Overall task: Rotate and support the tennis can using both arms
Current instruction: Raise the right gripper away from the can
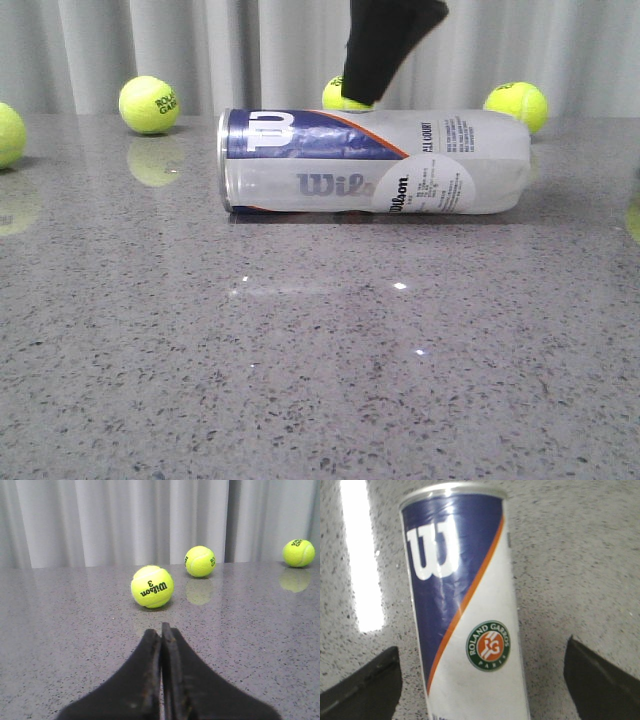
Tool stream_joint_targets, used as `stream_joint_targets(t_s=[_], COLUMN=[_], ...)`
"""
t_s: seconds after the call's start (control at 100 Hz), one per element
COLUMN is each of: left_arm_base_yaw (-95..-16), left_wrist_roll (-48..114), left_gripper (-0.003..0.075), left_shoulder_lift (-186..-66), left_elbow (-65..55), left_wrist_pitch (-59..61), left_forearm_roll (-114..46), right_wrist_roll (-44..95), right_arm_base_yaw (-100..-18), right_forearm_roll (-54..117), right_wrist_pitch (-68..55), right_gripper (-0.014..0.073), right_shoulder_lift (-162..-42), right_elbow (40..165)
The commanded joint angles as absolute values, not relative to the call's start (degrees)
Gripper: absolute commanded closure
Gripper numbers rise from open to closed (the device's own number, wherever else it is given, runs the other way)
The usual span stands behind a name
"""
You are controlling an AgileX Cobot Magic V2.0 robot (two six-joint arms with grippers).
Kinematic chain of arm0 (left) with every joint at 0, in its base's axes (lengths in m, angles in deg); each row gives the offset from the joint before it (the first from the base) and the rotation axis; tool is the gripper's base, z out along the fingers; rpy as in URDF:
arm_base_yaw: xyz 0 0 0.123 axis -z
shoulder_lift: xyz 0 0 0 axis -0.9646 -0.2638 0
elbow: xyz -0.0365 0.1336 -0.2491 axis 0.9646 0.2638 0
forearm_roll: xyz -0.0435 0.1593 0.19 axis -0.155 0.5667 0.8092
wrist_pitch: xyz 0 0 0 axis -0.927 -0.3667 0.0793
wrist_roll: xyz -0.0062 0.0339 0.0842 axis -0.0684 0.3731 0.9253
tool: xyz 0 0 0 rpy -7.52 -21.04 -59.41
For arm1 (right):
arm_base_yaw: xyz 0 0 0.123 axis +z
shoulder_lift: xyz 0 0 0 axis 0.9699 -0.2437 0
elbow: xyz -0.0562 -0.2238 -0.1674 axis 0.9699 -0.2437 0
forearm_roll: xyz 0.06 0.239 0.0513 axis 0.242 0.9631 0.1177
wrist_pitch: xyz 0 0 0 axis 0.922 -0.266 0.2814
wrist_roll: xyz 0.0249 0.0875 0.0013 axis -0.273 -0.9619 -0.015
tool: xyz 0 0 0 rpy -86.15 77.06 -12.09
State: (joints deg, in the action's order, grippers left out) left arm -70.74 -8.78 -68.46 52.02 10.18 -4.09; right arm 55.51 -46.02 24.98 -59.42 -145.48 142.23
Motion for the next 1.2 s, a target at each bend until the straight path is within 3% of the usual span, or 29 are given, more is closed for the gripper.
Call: stream_joint_targets(t_s=[0.0, 0.29, 0.72, 0.93, 1.19], left_arm_base_yaw=[-71.0, -71.0, -71.0, -71.0, -71.0], left_wrist_roll=[-9.2, -9.2, -9.2, -9.2, -9.2], left_gripper=[0.0741, 0.0741, 0.0741, 0.0741, 0.0741], left_shoulder_lift=[-66.2, -66.2, -66.2, -66.2, -66.2], left_elbow=[54.8, 54.8, 54.8, 54.8, 54.8], left_wrist_pitch=[14.8, 14.8, 14.8, 14.8, 14.8], left_forearm_roll=[-4.2, -4.2, -4.2, -4.2, -4.2], right_wrist_roll=[51.7, 35.9, 18.0, 15.5, 12.3], right_arm_base_yaw=[-46.2, -50.7, -68.6, -71.1, -71.1], right_forearm_roll=[25.9, 25.9, 24.4, 22.3, 22.4], right_wrist_pitch=[-57.3, -57.0, -49.3, -41.1, -25.2], right_gripper=[-0.0051, -0.0051, -0.0048, -0.0048, -0.0048], right_shoulder_lift=[-140.3, -133.4, -122.7, -114.3, -100.0], right_elbow=[143.9, 143.9, 142.0, 130.9, 108.1])
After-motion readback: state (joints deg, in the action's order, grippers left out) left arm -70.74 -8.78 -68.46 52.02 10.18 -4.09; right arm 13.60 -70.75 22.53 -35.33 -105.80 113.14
